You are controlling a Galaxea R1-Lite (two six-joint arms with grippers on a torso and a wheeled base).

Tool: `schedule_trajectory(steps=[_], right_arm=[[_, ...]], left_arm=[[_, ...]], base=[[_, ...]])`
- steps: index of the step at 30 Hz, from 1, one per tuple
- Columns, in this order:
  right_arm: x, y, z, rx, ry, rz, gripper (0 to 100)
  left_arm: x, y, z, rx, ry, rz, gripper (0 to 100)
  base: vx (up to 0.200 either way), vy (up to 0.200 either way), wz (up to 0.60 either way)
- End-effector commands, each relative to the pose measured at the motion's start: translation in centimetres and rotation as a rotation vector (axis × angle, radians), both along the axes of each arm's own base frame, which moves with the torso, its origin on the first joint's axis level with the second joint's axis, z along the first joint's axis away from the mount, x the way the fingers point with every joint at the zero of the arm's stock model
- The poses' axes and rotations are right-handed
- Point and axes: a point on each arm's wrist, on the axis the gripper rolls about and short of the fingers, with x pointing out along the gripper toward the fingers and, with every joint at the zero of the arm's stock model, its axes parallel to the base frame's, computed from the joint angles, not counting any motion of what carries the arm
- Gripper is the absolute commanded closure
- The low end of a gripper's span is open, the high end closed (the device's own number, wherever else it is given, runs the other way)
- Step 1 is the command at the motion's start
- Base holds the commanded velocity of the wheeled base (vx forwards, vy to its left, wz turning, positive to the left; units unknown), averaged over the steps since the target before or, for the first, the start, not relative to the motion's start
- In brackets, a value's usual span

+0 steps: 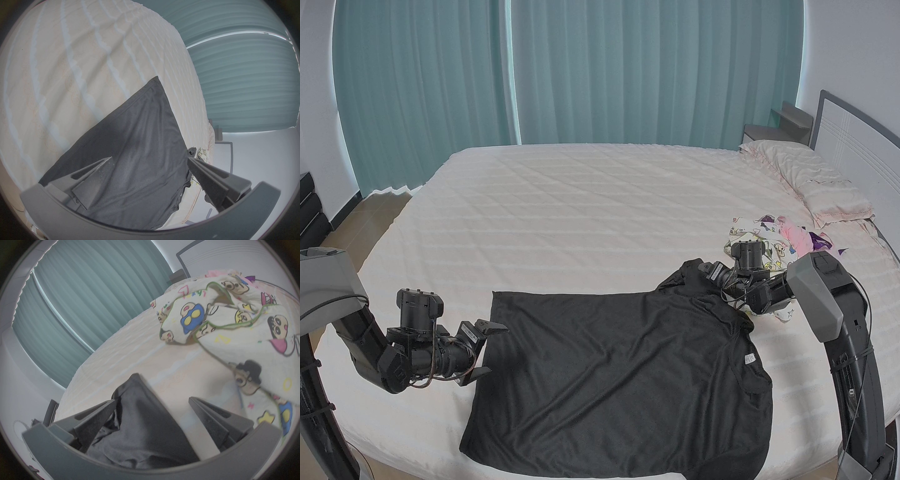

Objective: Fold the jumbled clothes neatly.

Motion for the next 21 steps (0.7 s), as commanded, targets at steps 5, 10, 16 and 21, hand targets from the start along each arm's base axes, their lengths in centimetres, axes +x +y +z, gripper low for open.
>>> schedule_trajectory(steps=[5,10,16,21], right_arm=[[-0.1,0.1,-2.2,-0.009,0.037,0.004,100],[0.4,0.1,-2.1,-0.009,0.013,-0.005,100],[0.8,-0.3,-1.2,0.002,-0.019,-0.019,100],[1.7,-1.3,0.9,0.002,-0.111,-0.064,100]], left_arm=[[0.0,0.0,0.0,-0.001,0.001,0.0,0],[0.0,0.0,0.0,-0.001,0.001,0.0,0],[0.0,0.0,0.0,-0.001,0.001,0.0,0],[0.0,0.0,0.0,-0.001,0.001,0.0,0]], base=[[0.0,0.0,0.0],[0.0,0.0,0.0],[0.0,0.0,0.0],[0.0,0.0,0.0]])
